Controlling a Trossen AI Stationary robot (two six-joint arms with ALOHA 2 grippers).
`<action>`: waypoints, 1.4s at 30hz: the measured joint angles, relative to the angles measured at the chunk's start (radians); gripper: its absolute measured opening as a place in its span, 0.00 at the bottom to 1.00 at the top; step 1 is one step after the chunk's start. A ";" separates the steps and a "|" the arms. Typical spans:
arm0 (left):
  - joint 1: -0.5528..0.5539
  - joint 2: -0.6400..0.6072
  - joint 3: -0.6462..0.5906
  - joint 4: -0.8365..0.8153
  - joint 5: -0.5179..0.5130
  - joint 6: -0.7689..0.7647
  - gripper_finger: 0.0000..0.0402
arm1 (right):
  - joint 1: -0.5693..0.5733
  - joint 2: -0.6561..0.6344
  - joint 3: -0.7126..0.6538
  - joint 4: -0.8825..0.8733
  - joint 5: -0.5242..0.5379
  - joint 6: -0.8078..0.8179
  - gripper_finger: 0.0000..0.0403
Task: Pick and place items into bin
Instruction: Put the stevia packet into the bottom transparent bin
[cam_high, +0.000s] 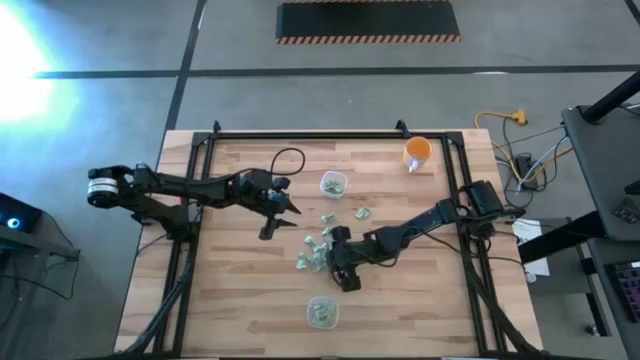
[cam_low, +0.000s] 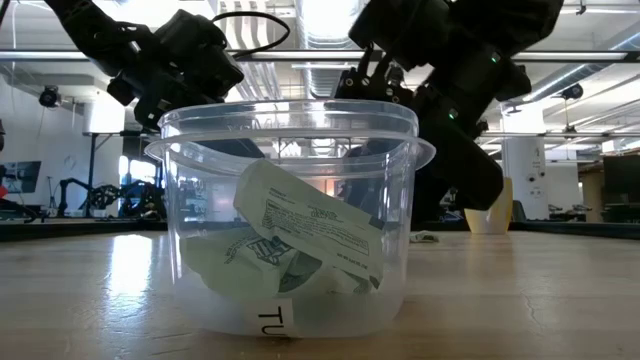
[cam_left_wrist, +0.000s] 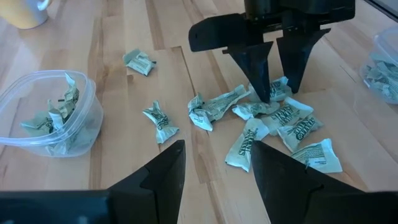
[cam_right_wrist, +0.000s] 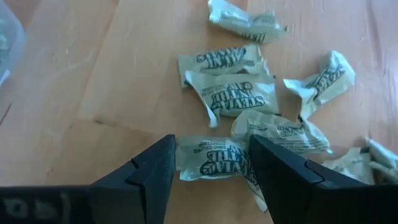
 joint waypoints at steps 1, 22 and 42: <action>0.000 0.000 0.000 0.001 0.000 0.000 0.41 | 0.000 0.006 0.010 -0.009 -0.001 -0.002 0.49; 0.000 0.000 -0.002 0.000 0.000 0.000 0.41 | 0.000 -0.017 0.040 -0.126 0.011 -0.029 0.20; 0.000 0.000 -0.005 0.001 0.000 0.000 0.41 | 0.041 -0.167 0.041 -0.165 0.008 -0.029 0.13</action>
